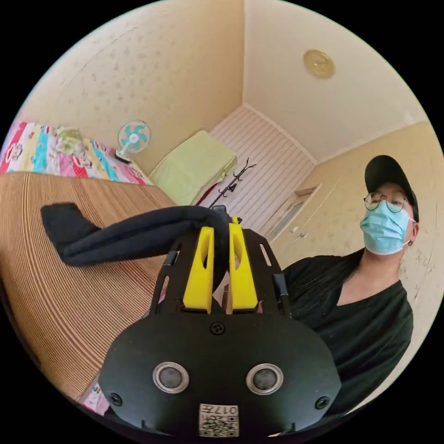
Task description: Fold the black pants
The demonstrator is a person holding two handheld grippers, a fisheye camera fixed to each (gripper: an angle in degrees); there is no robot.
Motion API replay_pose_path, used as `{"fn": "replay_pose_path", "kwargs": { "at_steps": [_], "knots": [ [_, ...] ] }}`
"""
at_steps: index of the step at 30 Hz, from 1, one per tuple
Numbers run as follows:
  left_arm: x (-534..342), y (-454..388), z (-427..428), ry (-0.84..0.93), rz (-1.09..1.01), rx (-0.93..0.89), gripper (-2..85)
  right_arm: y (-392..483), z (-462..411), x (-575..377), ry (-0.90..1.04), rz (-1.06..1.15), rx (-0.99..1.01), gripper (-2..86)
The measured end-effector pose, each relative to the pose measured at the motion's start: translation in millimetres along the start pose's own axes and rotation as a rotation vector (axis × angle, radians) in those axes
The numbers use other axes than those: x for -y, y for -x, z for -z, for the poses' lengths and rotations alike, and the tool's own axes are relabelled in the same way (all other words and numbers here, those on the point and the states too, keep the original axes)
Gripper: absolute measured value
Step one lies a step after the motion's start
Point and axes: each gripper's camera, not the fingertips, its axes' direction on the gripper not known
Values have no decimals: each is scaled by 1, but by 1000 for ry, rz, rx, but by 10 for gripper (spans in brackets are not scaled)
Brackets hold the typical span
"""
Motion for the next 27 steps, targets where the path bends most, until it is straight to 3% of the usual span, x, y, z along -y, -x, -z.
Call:
{"fn": "replay_pose_path", "kwargs": {
  "at_steps": [2,4,9,15,20,24,27],
  "knots": [
    [32,-101,10,-44,-278,37,56,73,-5,29,48,202,0,10],
    [50,-155,15,-82,-398,65,59,137,-7,51,66,347,-36,8],
    [94,-207,12,-171,-421,212,60,216,0,104,12,471,-256,4],
    [164,-137,-16,-116,-210,519,57,130,22,179,-46,225,-463,3],
    [199,-75,-25,-124,-200,607,59,98,13,207,-71,355,-674,5],
    [154,-32,-49,-11,-253,678,63,49,3,158,9,344,-811,12],
    [59,34,-75,153,-134,640,72,-28,10,62,124,194,-782,24]
  ]
}}
